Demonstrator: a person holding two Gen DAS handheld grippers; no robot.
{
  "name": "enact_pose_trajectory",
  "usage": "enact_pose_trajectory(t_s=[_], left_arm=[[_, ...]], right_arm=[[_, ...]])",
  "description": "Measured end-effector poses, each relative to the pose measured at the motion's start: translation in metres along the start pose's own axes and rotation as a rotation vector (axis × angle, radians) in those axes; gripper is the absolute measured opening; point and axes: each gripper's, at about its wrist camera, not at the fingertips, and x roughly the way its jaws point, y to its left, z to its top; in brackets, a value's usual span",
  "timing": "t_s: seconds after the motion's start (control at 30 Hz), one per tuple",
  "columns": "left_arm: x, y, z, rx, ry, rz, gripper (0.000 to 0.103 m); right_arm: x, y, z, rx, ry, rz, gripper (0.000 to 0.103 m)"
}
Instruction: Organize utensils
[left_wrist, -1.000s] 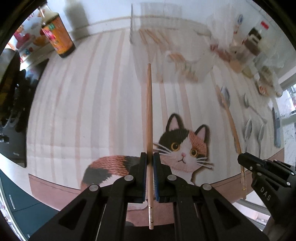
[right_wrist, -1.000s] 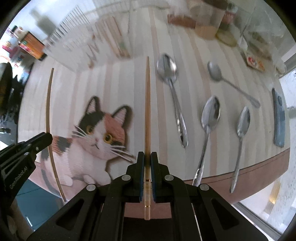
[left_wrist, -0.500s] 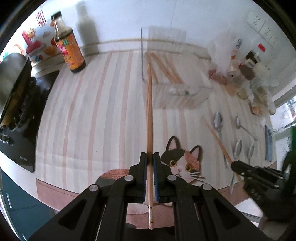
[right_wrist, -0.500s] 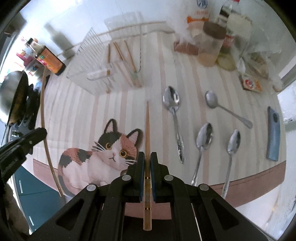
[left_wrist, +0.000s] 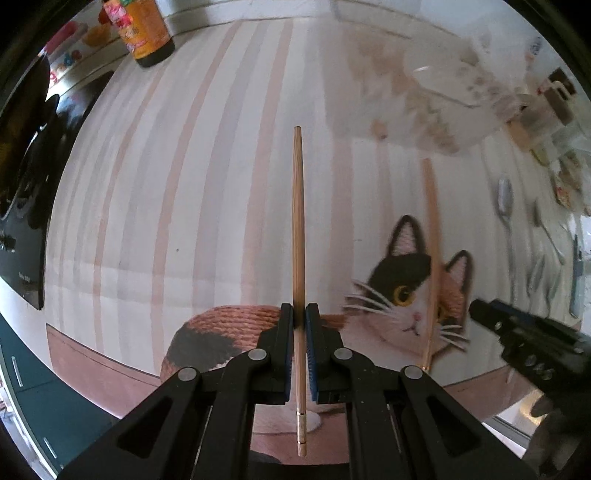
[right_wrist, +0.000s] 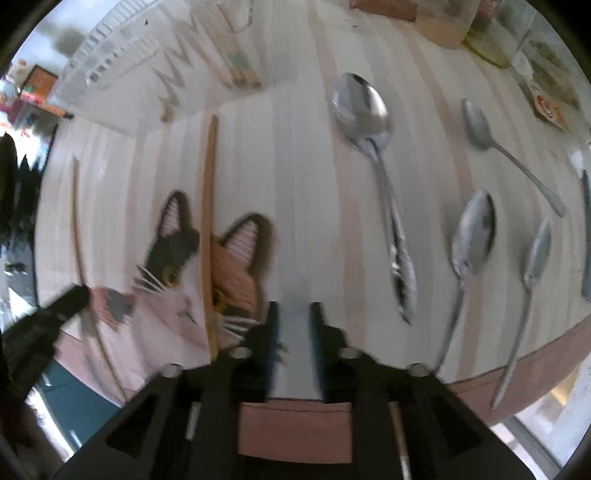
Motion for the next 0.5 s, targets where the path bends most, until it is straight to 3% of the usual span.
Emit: enact_pose_trajectory(t_s=[0.2,0.27,0.33,0.37,0.5], left_arm=[[0.009,0.021,0.0,-0.047,0.013,0.034,0.004],[0.011,0.026,0.0,-0.059,0.014,0.044,0.004],[0.012,0.03,0.0,-0.072,0.032,0.091,0.004],[0.012,0.032,0.0,-0.081,0.03,0.093,0.004],[0.001,0.046,-0.005,-0.1,0.01,0.106,0.004]], right_arm=[[-0.001,0.042,0.02,-0.053,-0.028,0.033,0.03],[0.007,0.057,0.023,-0.085,-0.012,-0.014,0.03],[0.01,0.071,0.023,-0.141,-0.029,-0.095,0.011],[0.011,0.076,0.022,-0.165,-0.039,-0.144,0.008],[0.009,0.079,0.025,-0.186,-0.046,-0.172,0.007]])
